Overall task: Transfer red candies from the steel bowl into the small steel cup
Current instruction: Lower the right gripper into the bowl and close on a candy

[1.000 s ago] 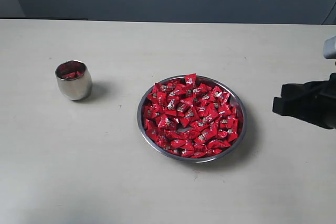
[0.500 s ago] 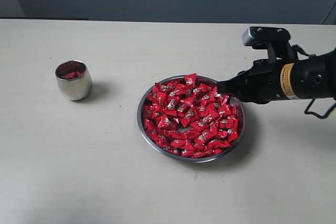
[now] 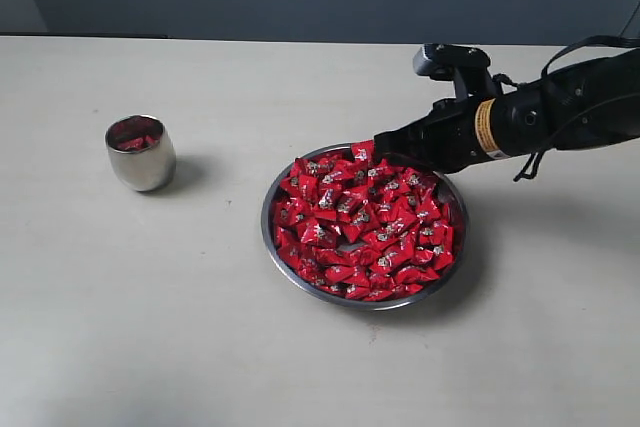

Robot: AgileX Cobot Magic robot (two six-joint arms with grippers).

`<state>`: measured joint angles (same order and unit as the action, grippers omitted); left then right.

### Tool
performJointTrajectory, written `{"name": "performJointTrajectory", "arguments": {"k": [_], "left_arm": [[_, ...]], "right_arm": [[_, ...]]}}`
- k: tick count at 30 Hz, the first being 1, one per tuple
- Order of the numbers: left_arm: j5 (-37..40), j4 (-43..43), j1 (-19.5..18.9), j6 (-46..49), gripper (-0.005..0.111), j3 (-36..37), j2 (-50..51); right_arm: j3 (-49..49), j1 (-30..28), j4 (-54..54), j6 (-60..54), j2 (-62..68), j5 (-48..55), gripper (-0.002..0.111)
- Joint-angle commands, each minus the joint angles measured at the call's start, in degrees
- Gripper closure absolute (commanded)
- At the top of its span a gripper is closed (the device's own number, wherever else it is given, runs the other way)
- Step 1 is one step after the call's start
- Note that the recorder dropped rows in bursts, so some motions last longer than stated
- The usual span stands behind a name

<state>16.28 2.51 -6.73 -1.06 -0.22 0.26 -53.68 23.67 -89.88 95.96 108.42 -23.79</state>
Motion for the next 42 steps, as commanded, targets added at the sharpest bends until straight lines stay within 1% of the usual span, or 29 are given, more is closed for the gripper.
{"name": "performJointTrajectory", "arguments": {"k": [1, 5, 6, 7, 12, 22, 33, 42], "left_arm": [[0.0, 0.1, 0.0, -0.1, 0.106, 0.2, -0.3], [0.0, 0.1, 0.0, -0.1, 0.106, 0.2, -0.3], [0.0, 0.1, 0.0, -0.1, 0.106, 0.2, -0.3], [0.0, 0.1, 0.0, -0.1, 0.106, 0.2, -0.3], [0.0, 0.1, 0.0, -0.1, 0.106, 0.2, -0.3], [0.0, 0.1, 0.0, -0.1, 0.106, 0.2, -0.3], [0.0, 0.1, 0.0, -0.1, 0.106, 0.2, -0.3], [0.0, 0.1, 0.0, -0.1, 0.106, 0.2, -0.3]], "right_arm": [[-1.7, -0.3, -3.6, 3.5, 1.5, -3.3, 0.100], [-2.3, -0.3, -9.2, 10.7, 2.1, -1.7, 0.071], [-2.3, -0.3, -10.1, 12.5, 2.1, -0.4, 0.067], [-2.4, -0.3, -10.1, 13.7, 2.1, 0.0, 0.066], [-2.8, -0.3, -10.1, 14.6, 2.1, 0.2, 0.070], [-4.9, -0.3, -10.1, 15.6, 2.2, 0.6, 0.070], [-4.9, -0.3, -10.1, 16.9, 6.1, 0.4, 0.070], [-5.1, -0.3, -9.9, 16.9, 6.2, 1.1, 0.070]]}}
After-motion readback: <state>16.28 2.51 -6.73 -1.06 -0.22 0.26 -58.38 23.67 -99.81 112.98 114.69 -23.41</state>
